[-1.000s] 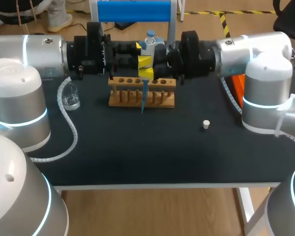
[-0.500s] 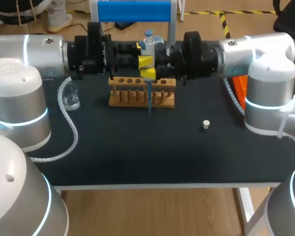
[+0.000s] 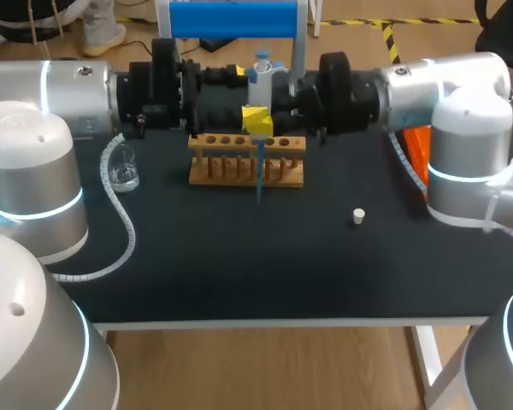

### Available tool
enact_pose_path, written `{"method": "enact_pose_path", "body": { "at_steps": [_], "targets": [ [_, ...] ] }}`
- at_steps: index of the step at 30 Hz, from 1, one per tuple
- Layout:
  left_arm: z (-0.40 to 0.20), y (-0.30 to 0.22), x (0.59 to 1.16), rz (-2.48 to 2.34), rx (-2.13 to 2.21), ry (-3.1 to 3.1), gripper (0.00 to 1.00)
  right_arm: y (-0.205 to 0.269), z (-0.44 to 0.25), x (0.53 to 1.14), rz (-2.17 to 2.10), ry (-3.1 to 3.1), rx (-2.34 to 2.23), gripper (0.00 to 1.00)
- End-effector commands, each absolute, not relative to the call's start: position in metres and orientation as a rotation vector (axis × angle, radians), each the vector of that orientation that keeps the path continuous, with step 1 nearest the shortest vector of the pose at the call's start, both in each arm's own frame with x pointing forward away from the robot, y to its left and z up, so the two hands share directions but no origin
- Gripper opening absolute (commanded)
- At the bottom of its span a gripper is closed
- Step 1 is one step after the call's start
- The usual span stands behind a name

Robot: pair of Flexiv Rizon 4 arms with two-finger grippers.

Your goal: Invert the test tube, pick up the pipette, mount the tip to pipette, aspirate from beaker and dispense into the tube, eject the tip, return the pipette, and cap with the stopper.

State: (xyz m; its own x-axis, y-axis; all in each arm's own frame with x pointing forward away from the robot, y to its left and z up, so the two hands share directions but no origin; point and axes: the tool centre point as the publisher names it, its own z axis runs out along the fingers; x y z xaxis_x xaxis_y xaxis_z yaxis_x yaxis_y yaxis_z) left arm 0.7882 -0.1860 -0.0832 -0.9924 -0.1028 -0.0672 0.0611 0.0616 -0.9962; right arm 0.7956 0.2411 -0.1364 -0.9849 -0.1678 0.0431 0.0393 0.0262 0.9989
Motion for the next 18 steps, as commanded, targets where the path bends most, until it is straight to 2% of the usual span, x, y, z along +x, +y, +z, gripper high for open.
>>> {"method": "enact_pose_path", "body": {
  "at_steps": [1,18],
  "targets": [
    [-0.084,-0.185,0.788,-2.074,-0.042,2.197,1.00,0.231,-0.137,0.806,-2.078,-2.136,0.155,0.00],
    [-0.084,-0.185,0.788,-2.074,-0.042,2.197,1.00,0.162,-0.164,0.866,-2.005,-2.245,0.138,0.00]
  ]
}}
